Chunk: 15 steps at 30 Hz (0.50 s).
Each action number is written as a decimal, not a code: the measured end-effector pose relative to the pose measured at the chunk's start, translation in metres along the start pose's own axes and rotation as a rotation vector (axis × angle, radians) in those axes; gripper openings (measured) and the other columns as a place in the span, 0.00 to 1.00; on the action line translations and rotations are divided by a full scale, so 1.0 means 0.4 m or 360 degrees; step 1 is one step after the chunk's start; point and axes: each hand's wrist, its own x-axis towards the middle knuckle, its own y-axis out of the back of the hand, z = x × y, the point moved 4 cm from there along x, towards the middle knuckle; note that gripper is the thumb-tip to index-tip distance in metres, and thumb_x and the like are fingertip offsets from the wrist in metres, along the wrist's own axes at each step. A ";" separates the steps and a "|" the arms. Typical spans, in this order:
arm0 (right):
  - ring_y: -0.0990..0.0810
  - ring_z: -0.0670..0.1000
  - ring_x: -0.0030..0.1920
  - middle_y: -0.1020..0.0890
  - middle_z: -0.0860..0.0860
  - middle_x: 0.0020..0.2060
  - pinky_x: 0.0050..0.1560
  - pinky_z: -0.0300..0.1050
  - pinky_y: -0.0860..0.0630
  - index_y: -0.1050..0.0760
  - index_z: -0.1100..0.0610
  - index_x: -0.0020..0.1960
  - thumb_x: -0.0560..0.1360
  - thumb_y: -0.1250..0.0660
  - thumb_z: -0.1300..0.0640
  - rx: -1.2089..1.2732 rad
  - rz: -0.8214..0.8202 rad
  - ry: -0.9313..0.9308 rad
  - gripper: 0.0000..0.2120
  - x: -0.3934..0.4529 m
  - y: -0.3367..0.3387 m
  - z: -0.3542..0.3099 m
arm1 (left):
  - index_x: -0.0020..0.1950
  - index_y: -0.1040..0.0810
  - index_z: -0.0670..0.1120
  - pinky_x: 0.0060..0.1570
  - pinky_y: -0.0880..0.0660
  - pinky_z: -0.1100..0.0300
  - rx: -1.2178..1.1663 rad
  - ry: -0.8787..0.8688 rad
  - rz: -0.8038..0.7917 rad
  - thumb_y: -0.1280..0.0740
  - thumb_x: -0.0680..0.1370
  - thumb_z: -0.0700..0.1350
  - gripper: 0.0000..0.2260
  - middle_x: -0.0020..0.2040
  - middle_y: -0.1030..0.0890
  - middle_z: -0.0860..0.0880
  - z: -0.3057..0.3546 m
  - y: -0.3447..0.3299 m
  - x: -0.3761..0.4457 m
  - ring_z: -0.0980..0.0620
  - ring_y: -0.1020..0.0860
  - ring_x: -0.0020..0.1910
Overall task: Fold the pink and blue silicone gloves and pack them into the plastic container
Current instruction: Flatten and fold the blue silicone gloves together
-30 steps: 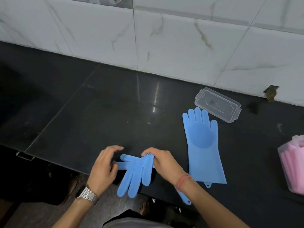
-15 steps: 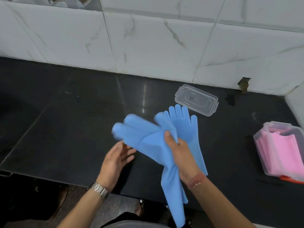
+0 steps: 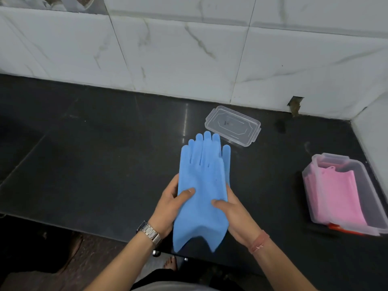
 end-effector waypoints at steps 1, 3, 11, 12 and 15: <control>0.21 0.56 0.63 0.21 0.52 0.64 0.63 0.59 0.26 0.32 0.48 0.71 0.78 0.38 0.65 0.0000 0.0030 -0.0004 0.24 0.001 0.021 -0.006 | 0.66 0.26 0.52 0.55 0.23 0.44 0.0051 0.0006 0.0031 0.30 0.75 0.45 0.19 0.62 0.20 0.46 -0.007 -0.011 0.006 0.42 0.20 0.58; 0.21 0.55 0.62 0.20 0.51 0.63 0.64 0.60 0.26 0.32 0.49 0.71 0.80 0.40 0.64 -0.0025 0.0094 -0.0056 0.21 0.005 0.060 -0.010 | 0.64 0.25 0.53 0.56 0.23 0.43 0.0093 0.0098 0.0134 0.29 0.73 0.47 0.19 0.61 0.19 0.47 -0.035 -0.028 0.017 0.44 0.19 0.57; 0.22 0.50 0.64 0.23 0.43 0.65 0.59 0.59 0.22 0.40 0.36 0.72 0.82 0.43 0.58 -0.0369 -0.0266 -0.0235 0.24 0.011 0.119 -0.001 | 0.61 0.23 0.59 0.48 0.20 0.53 0.0198 0.0201 0.0232 0.30 0.73 0.49 0.17 0.58 0.17 0.51 -0.096 -0.061 0.030 0.47 0.18 0.54; 0.22 0.51 0.64 0.23 0.44 0.65 0.60 0.60 0.23 0.40 0.37 0.73 0.82 0.42 0.59 -0.0308 -0.0271 -0.0184 0.26 0.016 0.123 -0.010 | 0.62 0.23 0.59 0.48 0.20 0.53 0.0180 0.0160 0.0234 0.30 0.74 0.50 0.17 0.58 0.18 0.51 -0.089 -0.061 0.035 0.47 0.18 0.54; 0.21 0.54 0.62 0.21 0.48 0.64 0.59 0.58 0.22 0.36 0.42 0.73 0.79 0.38 0.61 -0.0090 -0.0190 -0.0059 0.26 0.042 0.142 -0.026 | 0.65 0.25 0.58 0.48 0.20 0.53 0.0173 0.0081 0.0248 0.30 0.75 0.50 0.18 0.59 0.18 0.53 -0.075 -0.056 0.060 0.49 0.18 0.54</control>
